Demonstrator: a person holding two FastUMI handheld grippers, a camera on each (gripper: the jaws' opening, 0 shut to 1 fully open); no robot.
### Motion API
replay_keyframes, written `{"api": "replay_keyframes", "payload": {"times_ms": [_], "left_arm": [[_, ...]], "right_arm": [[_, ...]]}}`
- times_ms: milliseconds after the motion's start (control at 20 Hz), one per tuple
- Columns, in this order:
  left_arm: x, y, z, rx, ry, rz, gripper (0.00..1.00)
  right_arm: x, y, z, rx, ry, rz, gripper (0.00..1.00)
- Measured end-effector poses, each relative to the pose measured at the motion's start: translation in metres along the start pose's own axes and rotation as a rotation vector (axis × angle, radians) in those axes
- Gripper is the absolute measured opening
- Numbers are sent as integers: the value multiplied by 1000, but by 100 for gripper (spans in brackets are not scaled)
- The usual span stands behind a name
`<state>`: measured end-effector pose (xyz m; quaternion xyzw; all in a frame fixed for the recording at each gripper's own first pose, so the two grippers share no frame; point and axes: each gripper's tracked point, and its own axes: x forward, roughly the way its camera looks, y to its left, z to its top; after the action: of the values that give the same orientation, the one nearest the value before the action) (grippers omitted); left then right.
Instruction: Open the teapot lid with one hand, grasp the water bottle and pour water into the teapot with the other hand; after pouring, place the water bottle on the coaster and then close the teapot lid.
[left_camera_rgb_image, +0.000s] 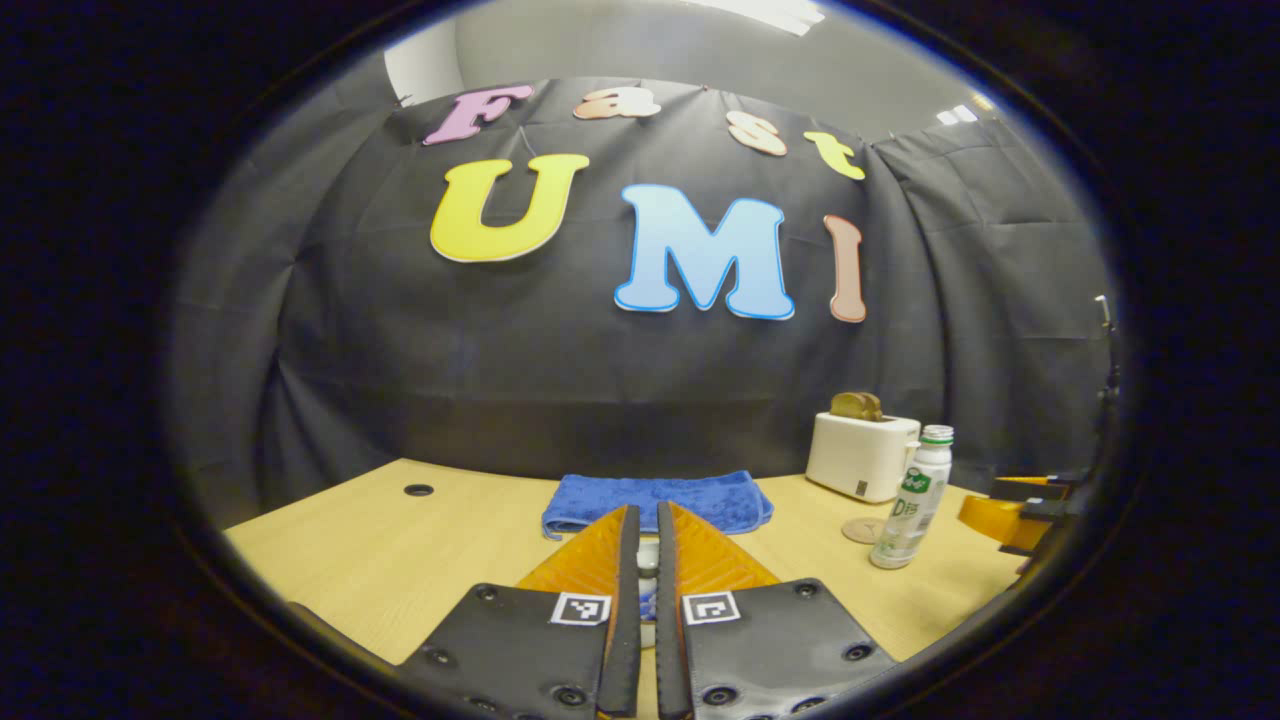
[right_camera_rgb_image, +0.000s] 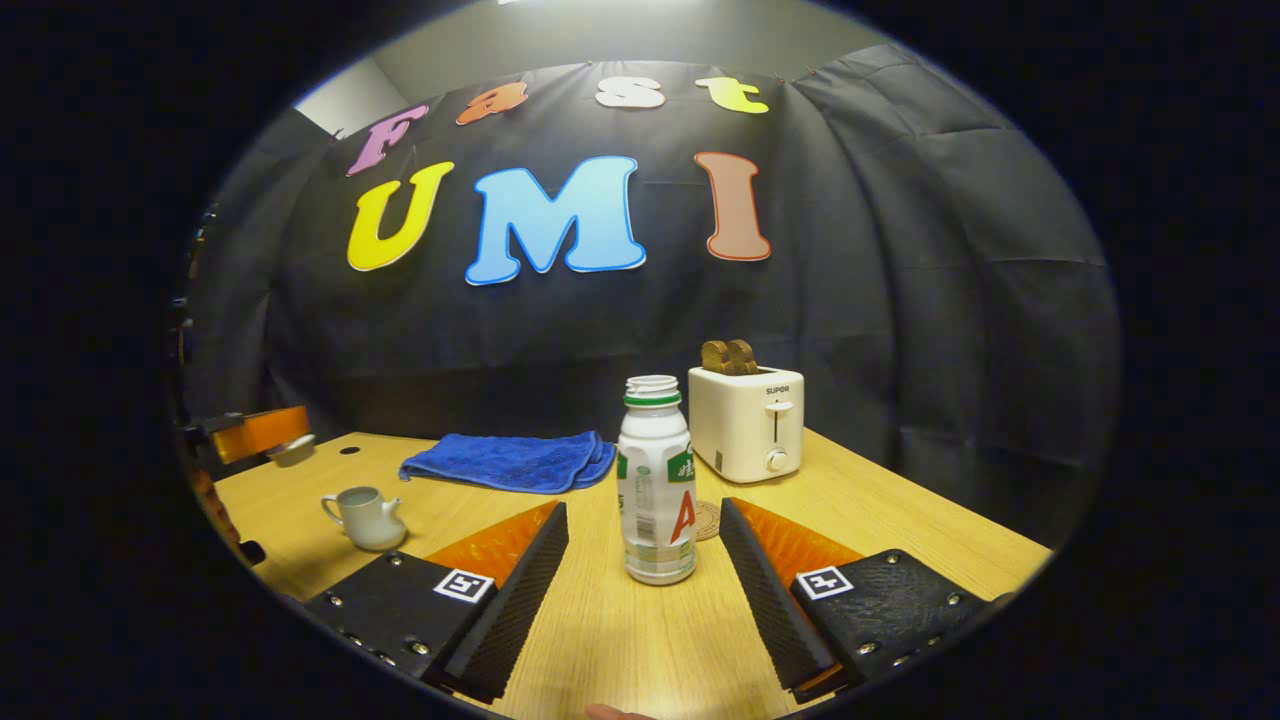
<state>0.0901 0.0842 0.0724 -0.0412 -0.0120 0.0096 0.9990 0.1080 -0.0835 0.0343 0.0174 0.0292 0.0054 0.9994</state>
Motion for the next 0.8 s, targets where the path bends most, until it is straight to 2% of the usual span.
{"api": "replay_keyframes", "payload": {"times_ms": [150, 200, 400, 450, 500, 650, 700, 750, 800], "left_arm": [[-47, -11, -7, 7, 7, -35, 17], [-61, -17, -12, 4, 13, -48, 12], [-105, -47, -32, 2, 42, -120, 12], [-113, -53, -34, 3, 45, -136, 17], [-118, -61, -38, 7, 47, -149, 12], [-130, -74, -47, 16, 56, -182, 12], [-132, -75, -47, 8, 49, -186, 17], [-133, -73, -47, -2, 39, -180, 12], [-132, -69, -46, -18, 29, -174, 17]], "right_arm": [[27, -2, 0, -34, 6, -26, 95], [35, -3, 2, -50, 0, -35, 95], [61, 1, -5, -90, 18, -57, 94], [68, 0, -9, -97, 34, -61, 94], [73, 1, -13, -104, 46, -62, 94], [85, 0, -26, -111, 84, -69, 94], [87, 1, -31, -110, 99, -68, 94], [89, 0, -36, -117, 113, -68, 94], [90, -2, -38, -130, 120, -75, 94]]}}
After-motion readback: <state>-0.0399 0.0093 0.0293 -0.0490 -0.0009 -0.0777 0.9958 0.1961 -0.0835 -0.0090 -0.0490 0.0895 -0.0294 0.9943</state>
